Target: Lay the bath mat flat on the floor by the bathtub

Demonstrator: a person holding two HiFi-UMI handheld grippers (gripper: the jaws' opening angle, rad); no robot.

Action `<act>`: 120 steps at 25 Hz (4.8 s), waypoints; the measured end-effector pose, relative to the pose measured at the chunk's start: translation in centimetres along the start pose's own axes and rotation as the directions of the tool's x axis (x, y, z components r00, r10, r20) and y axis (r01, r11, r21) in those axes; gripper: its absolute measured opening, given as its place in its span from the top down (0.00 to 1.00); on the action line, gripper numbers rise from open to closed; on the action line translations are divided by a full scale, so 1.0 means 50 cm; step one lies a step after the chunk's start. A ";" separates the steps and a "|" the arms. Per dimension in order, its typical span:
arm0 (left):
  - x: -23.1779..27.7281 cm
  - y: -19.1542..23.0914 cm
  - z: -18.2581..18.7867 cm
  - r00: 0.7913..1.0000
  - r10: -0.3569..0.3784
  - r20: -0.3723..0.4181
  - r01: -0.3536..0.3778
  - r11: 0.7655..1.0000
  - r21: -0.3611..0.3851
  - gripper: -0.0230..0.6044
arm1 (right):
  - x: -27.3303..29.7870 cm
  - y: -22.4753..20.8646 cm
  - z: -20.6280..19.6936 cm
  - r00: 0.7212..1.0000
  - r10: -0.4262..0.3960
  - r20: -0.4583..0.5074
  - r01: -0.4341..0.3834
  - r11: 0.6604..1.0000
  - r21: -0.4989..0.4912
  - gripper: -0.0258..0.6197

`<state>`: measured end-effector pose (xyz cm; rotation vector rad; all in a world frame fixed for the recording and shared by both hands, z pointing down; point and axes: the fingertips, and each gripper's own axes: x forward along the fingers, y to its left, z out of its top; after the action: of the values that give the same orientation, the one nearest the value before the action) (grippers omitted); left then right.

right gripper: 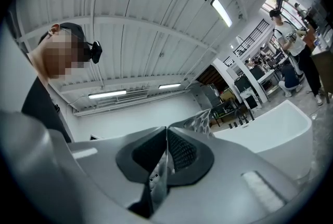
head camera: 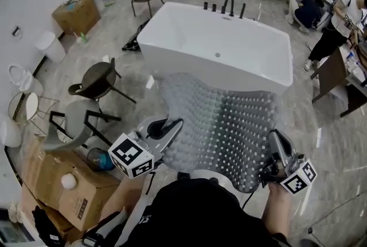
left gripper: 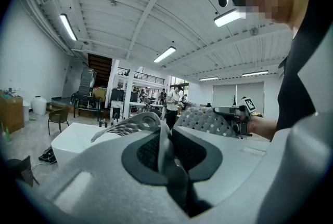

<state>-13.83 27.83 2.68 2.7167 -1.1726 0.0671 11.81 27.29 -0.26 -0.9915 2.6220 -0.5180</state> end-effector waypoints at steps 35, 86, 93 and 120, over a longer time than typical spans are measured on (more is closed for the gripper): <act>0.009 0.246 -0.023 0.992 0.121 -0.038 -0.124 0.987 -0.099 0.90 | 0.287 -0.121 -0.066 0.998 0.039 -0.053 -0.030 0.988 0.152 0.94; 0.505 0.501 -0.363 0.973 -0.094 -0.212 0.016 0.940 -0.341 0.93 | 0.466 -0.652 -0.302 0.947 -0.184 -0.264 0.276 0.885 0.374 0.95; 0.546 0.424 -0.400 0.983 -0.052 -0.176 -0.018 0.926 -0.377 0.93 | 0.360 -0.705 -0.319 0.943 -0.167 -0.287 0.272 0.885 0.378 0.95; 0.707 0.443 -0.906 0.947 -0.150 -0.286 -0.017 0.861 -0.508 0.93 | 0.124 -1.001 -0.739 0.844 -0.338 -0.417 0.503 0.769 0.394 0.95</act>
<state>-4.19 -4.07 54.46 2.1766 -0.8514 0.1558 21.76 -3.46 53.27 -1.4143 2.2878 -1.4951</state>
